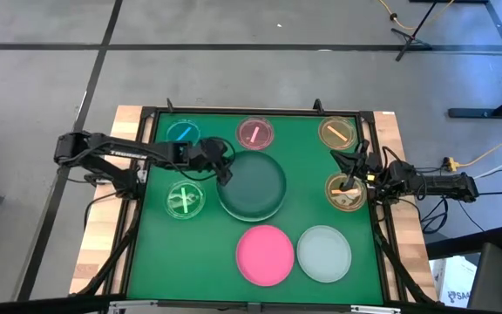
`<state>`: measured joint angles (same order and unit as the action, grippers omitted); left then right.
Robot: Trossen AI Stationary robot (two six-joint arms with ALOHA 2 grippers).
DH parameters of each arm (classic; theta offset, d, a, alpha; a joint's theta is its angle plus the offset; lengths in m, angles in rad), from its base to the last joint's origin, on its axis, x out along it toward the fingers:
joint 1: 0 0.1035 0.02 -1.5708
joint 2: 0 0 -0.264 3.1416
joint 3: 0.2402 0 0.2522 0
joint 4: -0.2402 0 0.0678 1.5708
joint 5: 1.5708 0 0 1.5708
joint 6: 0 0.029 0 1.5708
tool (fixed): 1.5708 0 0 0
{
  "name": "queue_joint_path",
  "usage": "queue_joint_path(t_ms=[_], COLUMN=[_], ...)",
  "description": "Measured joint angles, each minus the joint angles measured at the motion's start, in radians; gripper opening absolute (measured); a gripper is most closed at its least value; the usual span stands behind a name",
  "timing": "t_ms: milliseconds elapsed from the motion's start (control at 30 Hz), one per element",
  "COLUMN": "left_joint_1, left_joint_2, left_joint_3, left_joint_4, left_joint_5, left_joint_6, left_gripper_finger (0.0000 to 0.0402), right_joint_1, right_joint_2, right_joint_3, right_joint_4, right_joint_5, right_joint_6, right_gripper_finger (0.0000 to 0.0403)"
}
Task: Stack plastic plates
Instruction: Stack the dark green plate on top of the light green plate, then stack the pink plate on top of the dark green plate
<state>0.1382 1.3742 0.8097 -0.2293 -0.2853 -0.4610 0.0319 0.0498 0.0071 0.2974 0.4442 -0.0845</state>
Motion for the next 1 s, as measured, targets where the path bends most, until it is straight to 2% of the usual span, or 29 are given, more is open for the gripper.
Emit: queue_joint_path(t_ms=[200,567,767,1000], left_joint_1=[0.008,0.008,-0.008,-0.104], left_joint_2=[0.049,0.021,-0.056,-0.098], left_joint_3=[0.0,-0.001,0.0,0.0], left_joint_4=[0.004,-0.008,-0.054,-0.115], left_joint_5=[0.021,0.038,0.067,0.064], left_joint_6=[-0.007,0.0,0.02,0.053], left_gripper_finger=[0.0023,0.0108,0.0115,0.0113], right_joint_1=[0.0,0.0,0.0,0.0], right_joint_2=[0.0,0.0,0.0,0.0], right_joint_3=[0.0,0.0,0.0,0.0], right_joint_4=[-0.001,-0.001,-0.001,-0.005], right_joint_5=[0.012,0.012,0.012,0.009], right_joint_6=[0.0,-0.026,-0.027,-0.027], right_gripper_finger=[0.0,0.0,0.0,0.0])
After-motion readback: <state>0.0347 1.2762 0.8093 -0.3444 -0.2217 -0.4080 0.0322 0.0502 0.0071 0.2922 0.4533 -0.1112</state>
